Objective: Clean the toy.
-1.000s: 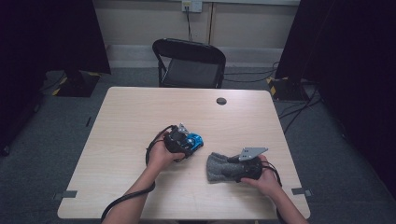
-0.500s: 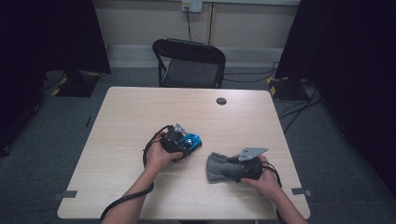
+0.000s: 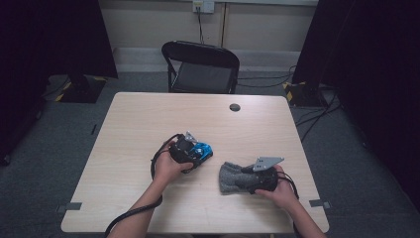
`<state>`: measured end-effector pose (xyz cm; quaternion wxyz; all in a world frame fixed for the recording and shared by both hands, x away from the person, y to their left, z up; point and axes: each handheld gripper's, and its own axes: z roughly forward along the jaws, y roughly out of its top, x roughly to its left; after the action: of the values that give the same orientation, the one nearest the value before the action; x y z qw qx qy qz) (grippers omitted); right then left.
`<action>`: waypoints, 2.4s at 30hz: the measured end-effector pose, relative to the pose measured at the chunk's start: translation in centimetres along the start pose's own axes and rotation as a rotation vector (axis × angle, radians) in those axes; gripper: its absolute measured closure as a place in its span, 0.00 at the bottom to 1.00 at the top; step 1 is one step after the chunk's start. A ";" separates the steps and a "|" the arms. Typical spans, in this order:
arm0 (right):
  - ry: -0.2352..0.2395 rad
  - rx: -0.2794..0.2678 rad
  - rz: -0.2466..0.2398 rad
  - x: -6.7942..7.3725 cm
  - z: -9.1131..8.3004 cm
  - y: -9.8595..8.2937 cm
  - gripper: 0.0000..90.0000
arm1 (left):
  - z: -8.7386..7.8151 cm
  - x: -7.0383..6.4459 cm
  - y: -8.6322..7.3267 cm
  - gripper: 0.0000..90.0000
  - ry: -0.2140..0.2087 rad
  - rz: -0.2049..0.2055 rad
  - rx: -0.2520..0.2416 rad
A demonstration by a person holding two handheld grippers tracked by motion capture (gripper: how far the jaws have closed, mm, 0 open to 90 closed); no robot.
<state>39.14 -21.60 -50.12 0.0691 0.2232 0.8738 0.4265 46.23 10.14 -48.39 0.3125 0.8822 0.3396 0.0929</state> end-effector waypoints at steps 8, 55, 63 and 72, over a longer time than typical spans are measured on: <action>0.000 0.001 0.001 -0.1 0.0 0.0 0.44 | -0.7 -0.1 0.0 0.31 0.000 0.002 -0.001; -0.186 0.023 0.147 -3.8 4.8 11.4 0.86 | -3.5 -3.8 0.9 0.31 -0.106 0.144 -0.056; -0.156 0.030 0.141 -3.7 4.2 10.9 0.86 | -3.7 -3.4 0.8 0.31 -0.090 0.134 -0.061; -0.171 0.025 0.169 -3.4 3.4 9.9 0.86 | -3.8 -2.5 0.5 0.31 -0.055 0.098 -0.071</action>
<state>46.52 -15.42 -44.77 0.1045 0.3326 0.8479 0.3993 43.20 10.08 -44.96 0.3480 0.8884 0.2836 0.0958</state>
